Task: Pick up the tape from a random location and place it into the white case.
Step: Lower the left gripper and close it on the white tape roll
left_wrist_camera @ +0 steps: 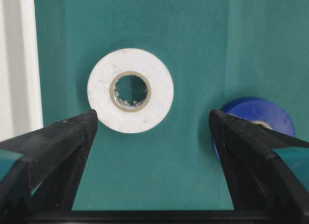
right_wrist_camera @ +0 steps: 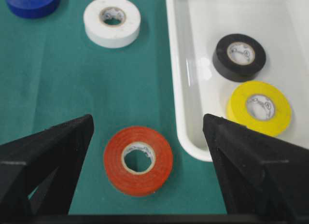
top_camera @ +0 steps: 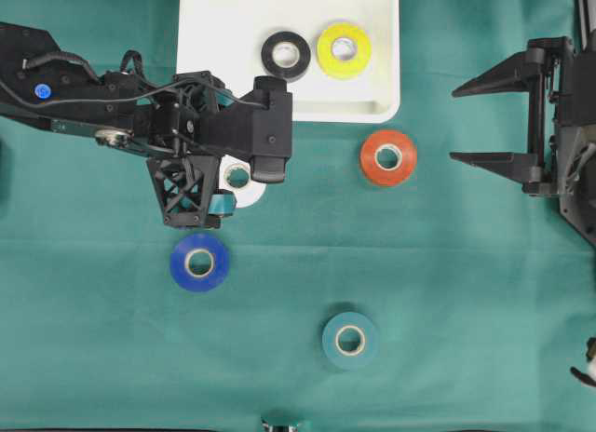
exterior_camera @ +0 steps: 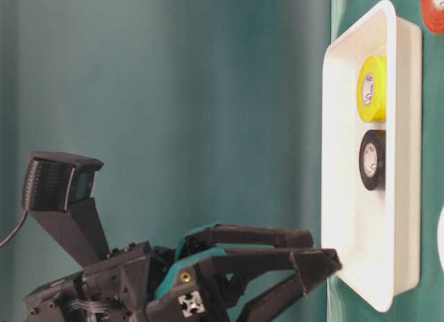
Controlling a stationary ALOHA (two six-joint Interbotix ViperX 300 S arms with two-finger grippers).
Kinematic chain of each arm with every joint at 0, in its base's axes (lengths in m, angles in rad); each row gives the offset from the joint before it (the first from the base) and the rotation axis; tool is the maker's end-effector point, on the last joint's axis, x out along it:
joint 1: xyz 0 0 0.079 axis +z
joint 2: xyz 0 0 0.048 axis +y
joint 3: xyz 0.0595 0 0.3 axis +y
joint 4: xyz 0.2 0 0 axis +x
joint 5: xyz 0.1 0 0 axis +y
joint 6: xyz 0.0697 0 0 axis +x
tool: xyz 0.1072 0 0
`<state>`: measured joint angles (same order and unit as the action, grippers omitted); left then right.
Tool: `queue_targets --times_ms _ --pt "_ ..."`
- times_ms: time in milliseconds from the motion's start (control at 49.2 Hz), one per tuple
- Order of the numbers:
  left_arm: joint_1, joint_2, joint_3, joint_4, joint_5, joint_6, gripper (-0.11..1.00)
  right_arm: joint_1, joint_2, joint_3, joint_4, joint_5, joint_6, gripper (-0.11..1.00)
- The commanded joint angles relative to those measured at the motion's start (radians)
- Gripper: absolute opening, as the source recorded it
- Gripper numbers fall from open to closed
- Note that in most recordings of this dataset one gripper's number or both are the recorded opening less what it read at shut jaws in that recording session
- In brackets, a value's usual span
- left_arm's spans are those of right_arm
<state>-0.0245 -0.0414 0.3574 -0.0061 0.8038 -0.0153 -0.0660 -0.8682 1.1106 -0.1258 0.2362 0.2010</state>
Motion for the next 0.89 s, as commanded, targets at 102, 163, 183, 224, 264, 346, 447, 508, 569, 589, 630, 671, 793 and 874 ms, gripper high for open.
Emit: queue_targets --times_ms 102,163,183,224,264,346,447,508,569,589,630,671,793,874 --pt "0.000 -0.020 -0.005 0.002 -0.020 0.000 0.97 0.000 0.005 -0.015 0.000 -0.005 -0.002 0.90" --pt "0.000 -0.020 -0.003 0.002 -0.025 0.000 0.97 0.002 0.005 -0.015 0.000 -0.005 -0.002 0.90" --pt "0.000 -0.020 -0.002 0.003 -0.028 0.000 0.97 0.000 0.005 -0.015 0.000 -0.005 -0.002 0.90" --pt "0.002 -0.018 0.002 0.002 -0.034 0.000 0.97 0.002 0.005 -0.015 0.000 -0.005 -0.002 0.90" --pt "0.000 -0.015 0.006 0.002 -0.043 0.000 0.97 0.000 0.005 -0.015 0.000 -0.005 -0.002 0.90" --pt "0.000 -0.009 0.020 0.002 -0.067 -0.002 0.97 0.000 0.006 -0.015 0.002 -0.005 -0.002 0.90" --pt "-0.006 0.006 0.040 0.002 -0.101 -0.002 0.97 0.000 0.006 -0.015 0.002 -0.005 -0.002 0.90" --pt "-0.012 0.017 0.049 0.002 -0.121 -0.002 0.97 0.000 0.006 -0.015 0.000 -0.005 -0.002 0.90" --pt "-0.018 0.025 0.055 0.002 -0.138 -0.002 0.97 0.002 0.008 -0.015 0.002 -0.005 -0.002 0.90" --pt "-0.021 0.028 0.057 0.002 -0.144 -0.002 0.97 0.000 0.006 -0.015 0.002 -0.005 -0.002 0.90" --pt "-0.026 0.034 0.061 0.002 -0.158 -0.002 0.97 0.000 0.006 -0.015 0.000 -0.005 -0.002 0.90" --pt "-0.028 0.040 0.066 0.002 -0.175 -0.002 0.97 0.000 0.008 -0.015 0.000 -0.005 -0.002 0.90" --pt "-0.031 0.074 0.084 0.002 -0.224 -0.002 0.97 0.000 0.008 -0.014 0.000 -0.005 -0.002 0.90" --pt "-0.029 0.095 0.094 0.002 -0.242 -0.002 0.97 0.000 0.006 -0.014 0.000 -0.005 -0.002 0.90"
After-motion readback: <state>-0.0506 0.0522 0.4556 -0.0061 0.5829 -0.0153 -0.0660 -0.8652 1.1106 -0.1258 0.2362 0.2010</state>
